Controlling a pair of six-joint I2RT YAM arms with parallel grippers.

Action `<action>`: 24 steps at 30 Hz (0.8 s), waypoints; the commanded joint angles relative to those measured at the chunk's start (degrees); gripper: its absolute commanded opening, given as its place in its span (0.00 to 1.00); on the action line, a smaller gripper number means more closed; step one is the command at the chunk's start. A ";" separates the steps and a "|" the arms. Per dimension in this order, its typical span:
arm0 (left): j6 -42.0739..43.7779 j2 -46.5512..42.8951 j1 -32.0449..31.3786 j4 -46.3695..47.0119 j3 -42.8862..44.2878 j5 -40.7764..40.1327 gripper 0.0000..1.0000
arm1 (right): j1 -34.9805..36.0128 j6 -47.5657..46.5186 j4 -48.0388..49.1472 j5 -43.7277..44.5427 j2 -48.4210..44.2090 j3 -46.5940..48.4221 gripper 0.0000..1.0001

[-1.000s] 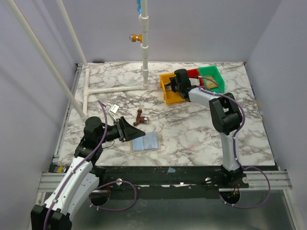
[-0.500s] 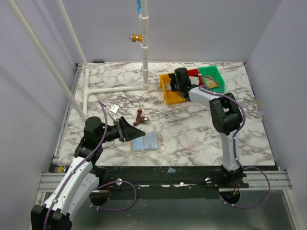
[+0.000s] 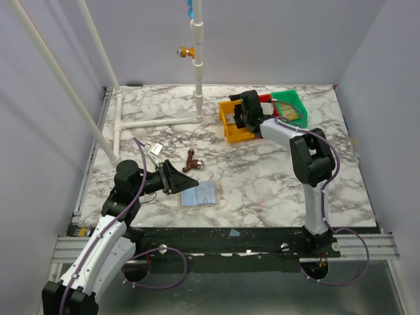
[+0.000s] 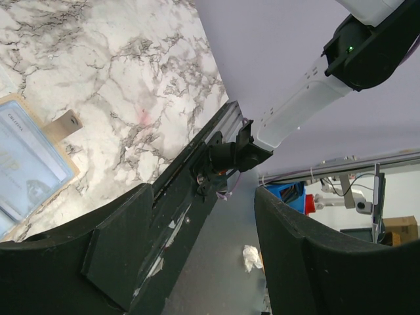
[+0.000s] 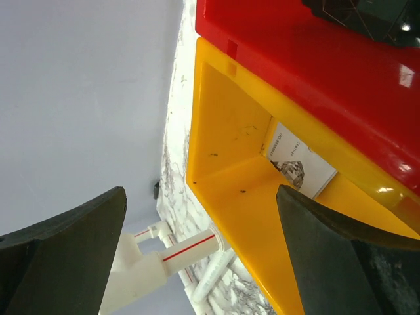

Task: Take the credit cards out of the card holder
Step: Place the credit card in the storage box, then remove the credit card from the card holder.

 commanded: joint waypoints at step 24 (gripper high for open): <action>0.61 0.54 -0.21 0.17 -0.19 -2.36 0.65 | -0.16 -20.63 -9.25 -12.37 -22.58 -18.32 1.00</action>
